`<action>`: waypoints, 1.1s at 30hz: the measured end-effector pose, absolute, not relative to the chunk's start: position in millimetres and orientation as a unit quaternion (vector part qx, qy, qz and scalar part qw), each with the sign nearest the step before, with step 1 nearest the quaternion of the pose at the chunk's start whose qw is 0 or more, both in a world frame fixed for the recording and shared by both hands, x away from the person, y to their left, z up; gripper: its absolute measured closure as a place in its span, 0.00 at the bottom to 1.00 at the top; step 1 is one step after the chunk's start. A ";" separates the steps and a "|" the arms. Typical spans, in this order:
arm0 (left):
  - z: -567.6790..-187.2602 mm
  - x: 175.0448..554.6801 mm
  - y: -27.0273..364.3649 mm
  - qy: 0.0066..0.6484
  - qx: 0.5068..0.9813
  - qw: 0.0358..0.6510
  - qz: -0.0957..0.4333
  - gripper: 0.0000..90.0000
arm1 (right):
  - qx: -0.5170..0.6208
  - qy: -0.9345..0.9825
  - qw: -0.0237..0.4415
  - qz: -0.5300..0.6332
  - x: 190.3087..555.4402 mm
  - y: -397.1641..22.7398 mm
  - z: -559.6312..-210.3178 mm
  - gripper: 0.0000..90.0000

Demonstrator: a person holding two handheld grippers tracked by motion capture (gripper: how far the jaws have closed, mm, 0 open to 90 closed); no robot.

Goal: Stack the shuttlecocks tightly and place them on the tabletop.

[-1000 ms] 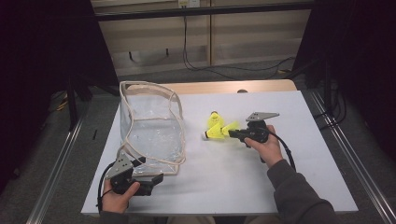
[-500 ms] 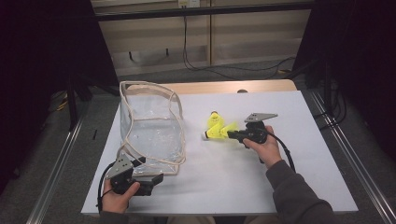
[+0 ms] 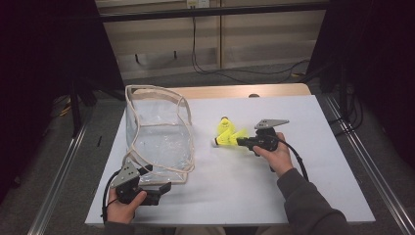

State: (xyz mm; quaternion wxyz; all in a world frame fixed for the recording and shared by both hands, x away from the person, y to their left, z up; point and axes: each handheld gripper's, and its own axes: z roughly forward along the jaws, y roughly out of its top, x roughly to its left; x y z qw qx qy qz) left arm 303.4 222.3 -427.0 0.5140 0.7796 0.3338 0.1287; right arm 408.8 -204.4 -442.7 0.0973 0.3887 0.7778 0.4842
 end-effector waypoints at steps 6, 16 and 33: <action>-427.0 303.4 222.3 0.333 0.780 0.514 0.129 0.04 | 0.389 0.777 0.095 0.486 409.3 -203.2 -443.6 0.99; -426.9 303.4 222.3 0.333 0.780 0.514 0.129 0.04 | 0.385 0.779 0.091 0.487 408.0 -201.9 -443.5 0.99; -427.2 303.1 221.7 0.334 0.778 0.516 0.131 0.04 | 0.382 0.780 0.088 0.488 403.9 -198.9 -444.8 0.99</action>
